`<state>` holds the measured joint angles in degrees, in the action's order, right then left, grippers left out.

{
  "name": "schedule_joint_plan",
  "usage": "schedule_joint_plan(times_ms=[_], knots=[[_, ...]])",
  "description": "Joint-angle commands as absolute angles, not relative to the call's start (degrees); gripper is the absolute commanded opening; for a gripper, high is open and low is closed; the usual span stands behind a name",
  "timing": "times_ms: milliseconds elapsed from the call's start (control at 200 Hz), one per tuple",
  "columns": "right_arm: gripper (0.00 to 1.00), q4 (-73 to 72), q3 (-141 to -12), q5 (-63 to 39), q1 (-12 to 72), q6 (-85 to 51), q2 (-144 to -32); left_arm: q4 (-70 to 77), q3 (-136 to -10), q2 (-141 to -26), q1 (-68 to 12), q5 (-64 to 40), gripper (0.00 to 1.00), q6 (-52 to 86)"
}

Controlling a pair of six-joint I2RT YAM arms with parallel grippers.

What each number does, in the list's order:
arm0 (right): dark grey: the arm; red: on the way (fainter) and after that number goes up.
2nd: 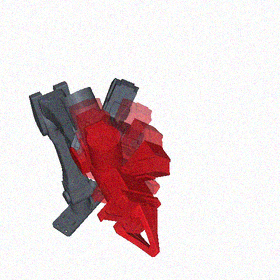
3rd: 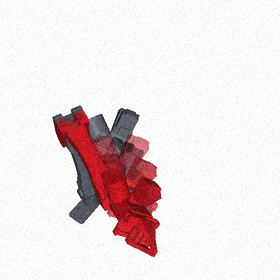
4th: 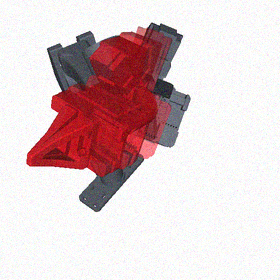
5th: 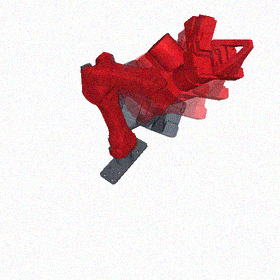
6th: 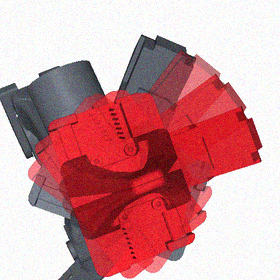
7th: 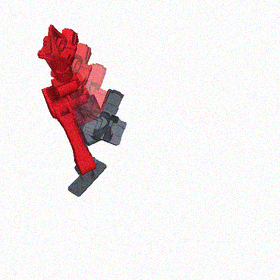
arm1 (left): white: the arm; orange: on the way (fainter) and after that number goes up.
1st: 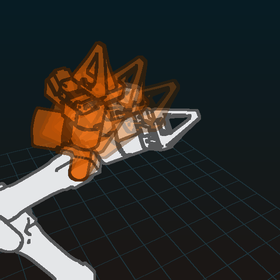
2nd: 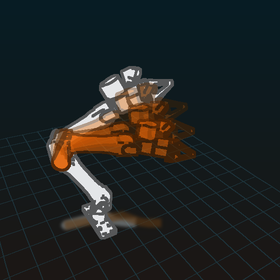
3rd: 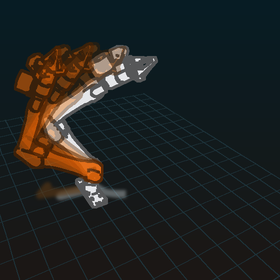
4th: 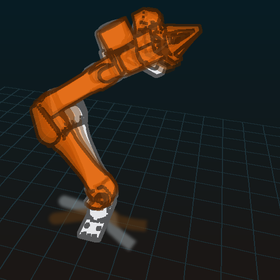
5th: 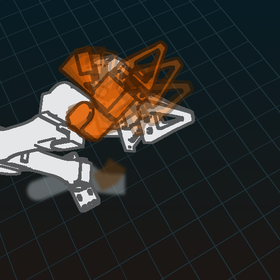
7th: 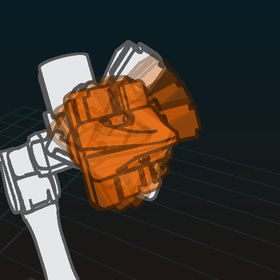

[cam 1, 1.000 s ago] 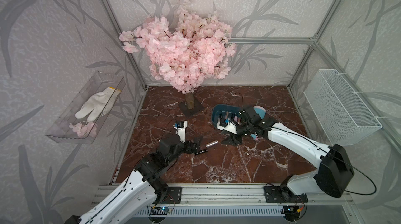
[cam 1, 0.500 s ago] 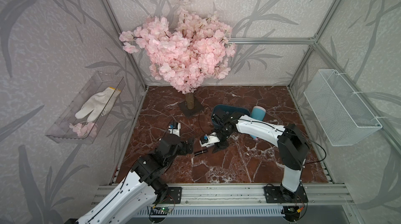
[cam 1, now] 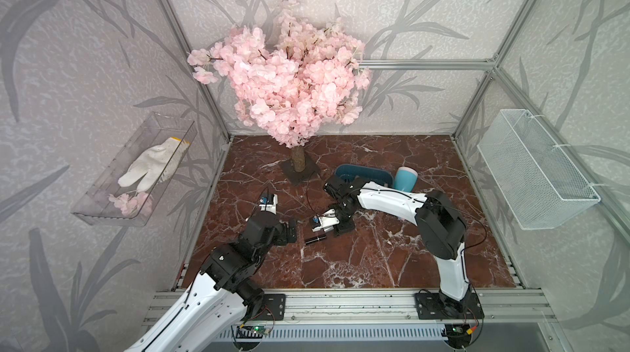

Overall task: Put the lipstick into the storage box
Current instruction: Pick up the lipstick at the center of the board.

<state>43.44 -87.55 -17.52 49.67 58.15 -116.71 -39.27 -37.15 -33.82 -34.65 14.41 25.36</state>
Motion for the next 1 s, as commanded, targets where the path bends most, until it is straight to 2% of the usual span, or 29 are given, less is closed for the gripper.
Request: schedule_joint_plan(times_ms=[0, 395, 655, 995], knots=[[0.55, 42.84, -89.79, -14.57, 49.92, 56.61, -118.79, -40.61, -38.06, -33.41, -33.62, 13.95, 1.0, 24.26], [0.55, 44.04, -90.54, -14.94, 49.92, 57.4, -121.71, -41.61, -37.97, -32.27, -30.53, 11.67, 1.0, 23.38], [0.5, 43.86, -90.18, -14.01, 49.92, 57.22, -122.6, -40.69, -38.01, -33.54, -29.2, 10.31, 1.0, 23.12], [0.5, 43.76, -89.43, -13.3, 49.82, 57.52, -123.49, -40.17, -37.88, -34.28, -28.5, 9.09, 1.0, 23.02]])
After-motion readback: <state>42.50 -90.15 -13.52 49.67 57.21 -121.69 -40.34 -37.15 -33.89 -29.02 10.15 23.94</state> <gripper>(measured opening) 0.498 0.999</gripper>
